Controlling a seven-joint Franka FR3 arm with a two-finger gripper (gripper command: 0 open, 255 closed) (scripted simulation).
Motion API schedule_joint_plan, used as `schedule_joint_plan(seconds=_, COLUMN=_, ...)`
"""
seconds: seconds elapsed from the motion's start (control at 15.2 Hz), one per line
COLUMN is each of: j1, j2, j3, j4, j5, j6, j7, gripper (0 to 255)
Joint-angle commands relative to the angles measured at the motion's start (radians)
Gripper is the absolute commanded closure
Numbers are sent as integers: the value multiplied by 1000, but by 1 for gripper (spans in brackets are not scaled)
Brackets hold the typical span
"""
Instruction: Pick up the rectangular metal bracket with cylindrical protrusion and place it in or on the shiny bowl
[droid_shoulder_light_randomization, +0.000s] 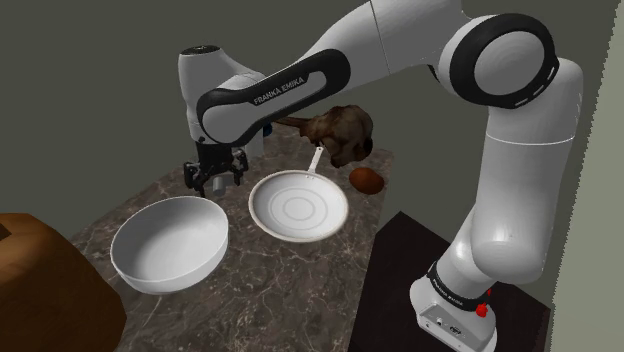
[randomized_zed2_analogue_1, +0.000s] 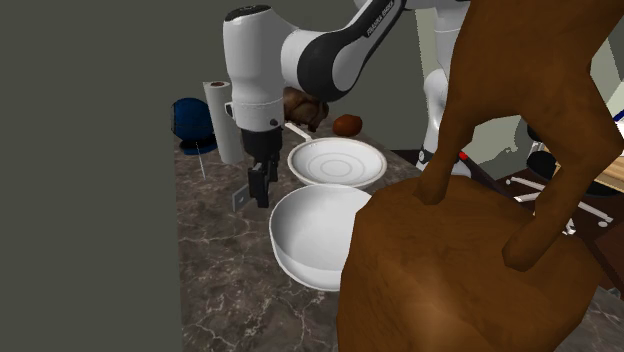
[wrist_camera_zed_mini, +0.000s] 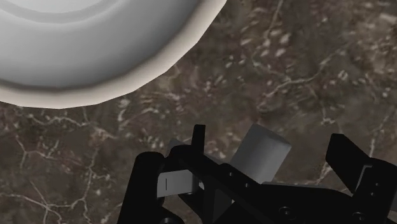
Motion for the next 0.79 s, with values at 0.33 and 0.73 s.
schedule_joint_plan(seconds=0.33, j1=0, j2=1, j3=0, j4=-1, j5=-1, j6=2, j7=0, gripper=0)
schedule_joint_plan(seconds=0.73, j1=0, j2=1, j3=0, j4=-1, j5=-1, j6=2, j7=0, gripper=255)
